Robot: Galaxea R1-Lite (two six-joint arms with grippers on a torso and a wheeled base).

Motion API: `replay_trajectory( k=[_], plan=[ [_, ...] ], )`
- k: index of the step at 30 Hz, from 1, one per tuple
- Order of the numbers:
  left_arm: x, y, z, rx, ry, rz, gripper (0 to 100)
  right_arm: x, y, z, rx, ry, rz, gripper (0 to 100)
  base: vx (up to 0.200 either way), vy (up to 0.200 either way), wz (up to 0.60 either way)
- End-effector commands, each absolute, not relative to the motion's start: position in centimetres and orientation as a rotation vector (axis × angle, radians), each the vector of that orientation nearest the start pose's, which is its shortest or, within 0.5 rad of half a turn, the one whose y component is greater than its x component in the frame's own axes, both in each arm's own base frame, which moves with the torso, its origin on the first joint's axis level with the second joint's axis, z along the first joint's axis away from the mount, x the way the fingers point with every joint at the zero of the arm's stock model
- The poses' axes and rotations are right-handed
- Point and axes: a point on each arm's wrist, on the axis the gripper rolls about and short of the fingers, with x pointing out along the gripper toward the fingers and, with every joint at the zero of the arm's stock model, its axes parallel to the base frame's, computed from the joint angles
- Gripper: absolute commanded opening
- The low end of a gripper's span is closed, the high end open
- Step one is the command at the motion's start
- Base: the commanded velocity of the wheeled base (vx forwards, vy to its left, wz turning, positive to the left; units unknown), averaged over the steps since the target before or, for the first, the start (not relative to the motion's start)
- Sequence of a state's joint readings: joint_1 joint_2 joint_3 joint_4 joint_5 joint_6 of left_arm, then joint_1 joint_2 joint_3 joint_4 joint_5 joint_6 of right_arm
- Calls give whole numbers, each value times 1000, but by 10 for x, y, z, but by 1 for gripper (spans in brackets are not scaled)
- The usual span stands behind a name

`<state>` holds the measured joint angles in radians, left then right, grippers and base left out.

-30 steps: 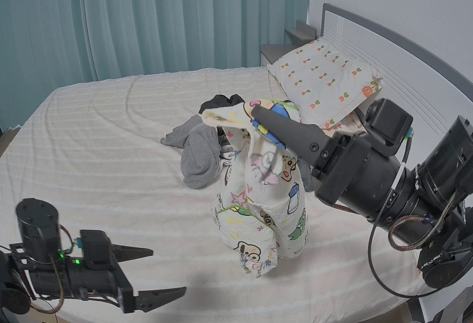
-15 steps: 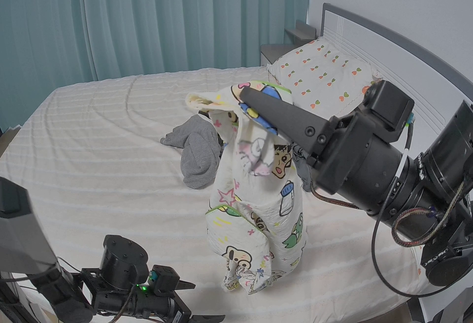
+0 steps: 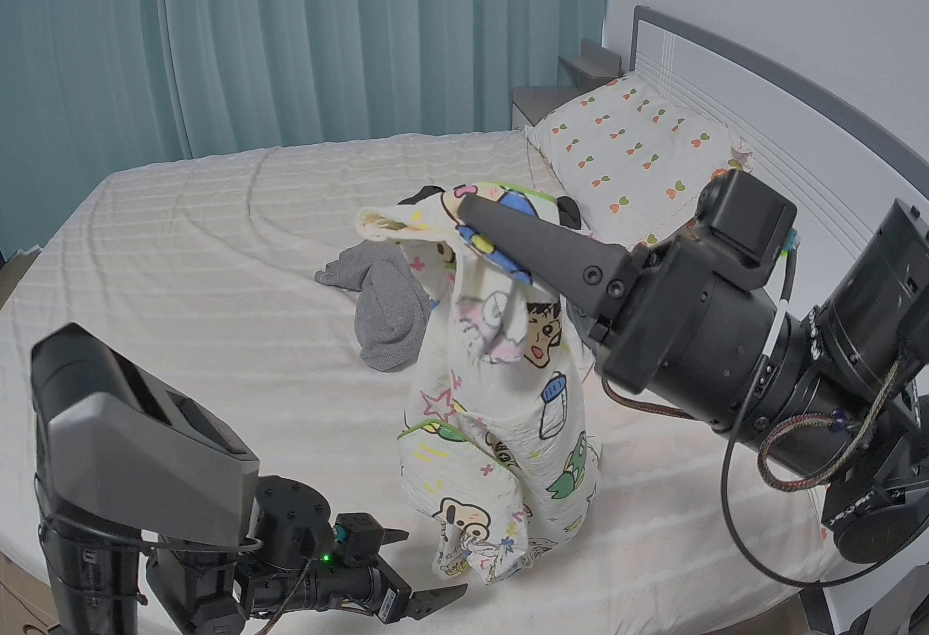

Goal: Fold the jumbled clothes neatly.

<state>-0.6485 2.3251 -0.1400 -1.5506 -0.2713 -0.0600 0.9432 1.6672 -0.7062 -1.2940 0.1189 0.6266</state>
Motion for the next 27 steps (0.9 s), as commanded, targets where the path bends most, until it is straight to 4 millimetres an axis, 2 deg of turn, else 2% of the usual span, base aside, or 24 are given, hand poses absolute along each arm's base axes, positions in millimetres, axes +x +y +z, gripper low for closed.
replay_trajectory(
  k=[1, 9, 10, 15, 21, 27],
  plan=[
    [204, -153, -56, 73, 729, -834, 100, 167, 235, 230, 699, 31, 1123, 0, 0, 0, 0],
    [220, -164, -66, 55, 692, -838, 100, 169, 236, 232, 701, 24, 1122, 0, 0, 0, 0],
    [220, -165, -66, 54, 691, -840, 0, 169, 236, 232, 701, 24, 1122, 0, 0, 0, 0],
    [227, -170, -64, 4, 672, -827, 0, 170, 234, 232, 700, 23, 1115, 0, 0, 0, 0],
    [225, -168, -61, -18, 688, -814, 0, 174, 228, 233, 700, 10, 1093, 0, 0, 0, 0],
    [212, -154, -36, -29, 677, -802, 0, 187, 212, 230, 691, -3, 1018, 0, 0, 0, 0]
  ],
)
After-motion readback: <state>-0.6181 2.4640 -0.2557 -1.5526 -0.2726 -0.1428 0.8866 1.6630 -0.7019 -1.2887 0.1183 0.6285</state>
